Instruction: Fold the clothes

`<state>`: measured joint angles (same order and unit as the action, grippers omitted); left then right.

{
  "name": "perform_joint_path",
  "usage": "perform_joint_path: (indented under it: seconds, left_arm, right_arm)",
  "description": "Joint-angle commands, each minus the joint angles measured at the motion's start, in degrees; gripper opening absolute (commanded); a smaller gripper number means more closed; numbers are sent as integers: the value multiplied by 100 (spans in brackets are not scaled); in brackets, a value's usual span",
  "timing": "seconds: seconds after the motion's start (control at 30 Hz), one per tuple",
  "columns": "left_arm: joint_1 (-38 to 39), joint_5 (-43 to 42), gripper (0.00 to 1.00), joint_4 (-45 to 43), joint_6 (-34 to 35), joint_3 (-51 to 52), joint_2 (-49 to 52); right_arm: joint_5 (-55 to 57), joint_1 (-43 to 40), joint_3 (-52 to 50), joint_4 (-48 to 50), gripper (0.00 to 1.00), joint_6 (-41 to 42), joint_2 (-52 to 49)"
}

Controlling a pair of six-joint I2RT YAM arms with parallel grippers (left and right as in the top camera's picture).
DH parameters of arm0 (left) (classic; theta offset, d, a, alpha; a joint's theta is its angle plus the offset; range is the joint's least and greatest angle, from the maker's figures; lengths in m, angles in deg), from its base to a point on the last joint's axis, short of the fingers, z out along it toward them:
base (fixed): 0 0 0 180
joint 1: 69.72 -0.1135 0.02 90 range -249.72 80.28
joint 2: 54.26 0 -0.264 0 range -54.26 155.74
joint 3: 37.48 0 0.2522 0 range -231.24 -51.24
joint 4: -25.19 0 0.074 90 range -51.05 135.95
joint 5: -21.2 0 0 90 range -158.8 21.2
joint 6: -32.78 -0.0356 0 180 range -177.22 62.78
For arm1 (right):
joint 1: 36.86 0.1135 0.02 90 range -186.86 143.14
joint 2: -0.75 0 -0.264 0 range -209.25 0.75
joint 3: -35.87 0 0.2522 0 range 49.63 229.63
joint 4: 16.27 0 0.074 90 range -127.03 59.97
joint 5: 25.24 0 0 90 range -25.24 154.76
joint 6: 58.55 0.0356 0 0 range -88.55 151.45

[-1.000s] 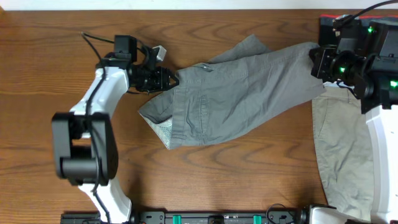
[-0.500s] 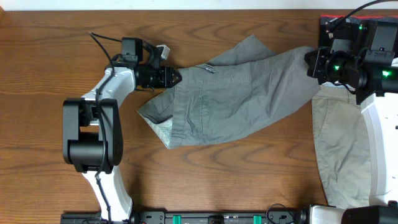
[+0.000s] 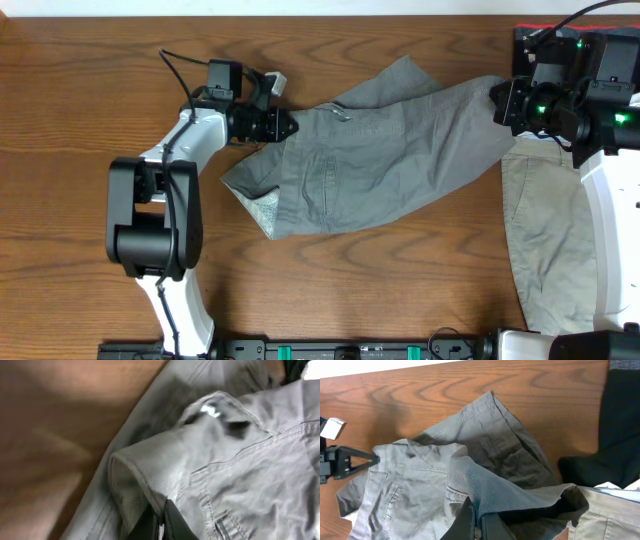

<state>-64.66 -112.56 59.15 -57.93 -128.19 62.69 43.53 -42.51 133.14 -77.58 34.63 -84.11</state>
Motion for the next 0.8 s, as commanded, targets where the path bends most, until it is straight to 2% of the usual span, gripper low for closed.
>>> perform_joint_path:
  seconds: [0.0, 0.2, 0.47, 0.77]
  left_arm:
    - [-286, -81, 6, 358, 37, -162, -686]
    - [-774, -57, 6, 1340, -225, -162, -2439]
    - [-826, 442, 6, 2184, -350, -190, -4752]
    - [-826, 1893, 6, 3213, -328, -946, -6669]
  right_arm:
    - [-39, -35, 0, -17, 1, -96, 26]
    - [24, -42, 0, -9, 1, -87, 114]
    - [44, -72, 9, -4, 1, 260, 420]
    - [42, -717, 334, -142, 1, 625, 1497]
